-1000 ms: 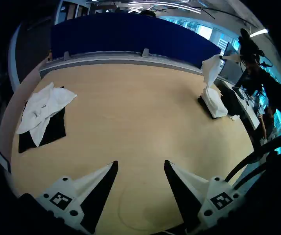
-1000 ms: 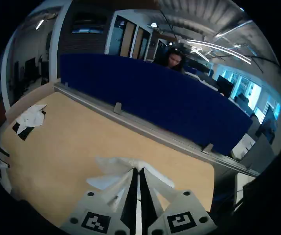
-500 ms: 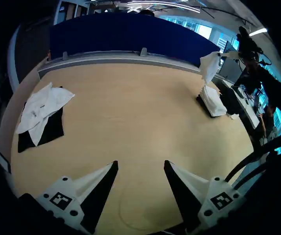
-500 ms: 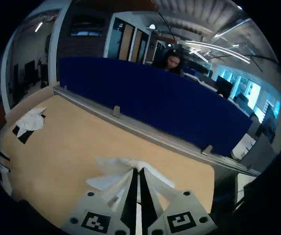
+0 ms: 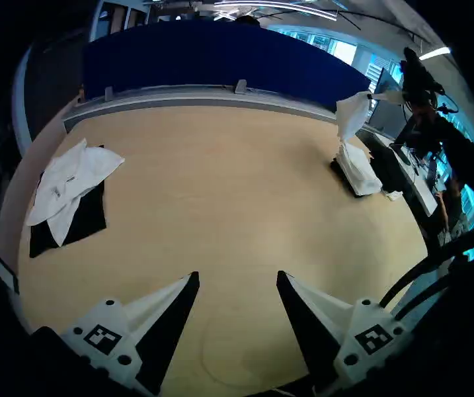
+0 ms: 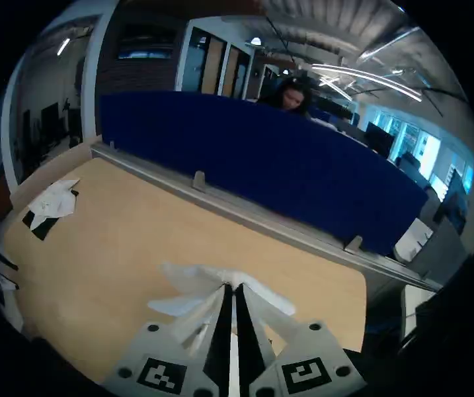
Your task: Fold towel
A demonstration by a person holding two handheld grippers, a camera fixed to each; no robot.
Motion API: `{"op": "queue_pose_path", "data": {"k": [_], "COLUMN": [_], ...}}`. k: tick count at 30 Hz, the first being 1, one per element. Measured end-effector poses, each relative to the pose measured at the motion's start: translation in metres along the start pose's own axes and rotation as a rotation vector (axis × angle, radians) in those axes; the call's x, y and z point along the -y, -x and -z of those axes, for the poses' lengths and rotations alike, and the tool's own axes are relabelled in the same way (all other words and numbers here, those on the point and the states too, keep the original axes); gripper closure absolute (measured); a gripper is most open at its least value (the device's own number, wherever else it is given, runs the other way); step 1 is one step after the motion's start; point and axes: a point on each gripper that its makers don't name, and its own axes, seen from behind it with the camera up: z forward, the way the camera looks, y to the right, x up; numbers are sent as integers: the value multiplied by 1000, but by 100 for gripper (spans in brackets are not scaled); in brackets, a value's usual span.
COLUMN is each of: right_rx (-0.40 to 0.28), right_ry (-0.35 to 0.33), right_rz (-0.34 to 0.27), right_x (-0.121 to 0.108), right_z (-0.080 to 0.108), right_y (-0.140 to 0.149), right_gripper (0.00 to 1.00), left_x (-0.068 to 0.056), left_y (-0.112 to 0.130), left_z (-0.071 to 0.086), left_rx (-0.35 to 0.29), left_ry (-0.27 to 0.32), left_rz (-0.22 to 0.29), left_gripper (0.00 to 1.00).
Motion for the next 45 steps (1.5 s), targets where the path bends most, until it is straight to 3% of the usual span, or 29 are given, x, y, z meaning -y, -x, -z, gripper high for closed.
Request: {"op": "queue_pose_path", "data": {"k": [8,14,21,30,39,45], "right_rx": [32,72,167,304,386,398], "right_ry": [13,26,48,70,135,148], "right_rz": [-22,-62,-103,-197,-246,-270], "right_x": [-3,-8,-14,-5,-11,-8], "right_z": [20,35,45,47,36,24], "right_y": [37,81,157,247,280,288], "right_gripper": [97,97,97,97,97,97], "left_x": [-4,-6,-9,-13,-19,-18], "left_y": [-5,-4,-3,0,4,7], "left_z": [1,-1,0,-1,-2,-2], "left_rx": [3,10,18,32,42,46], "left_ry": [9,14,19,23,27,23], "left_rz": [-17,-26,-38,-52,-65,-67], "left_gripper": [13,13,13,13,13,13]}}
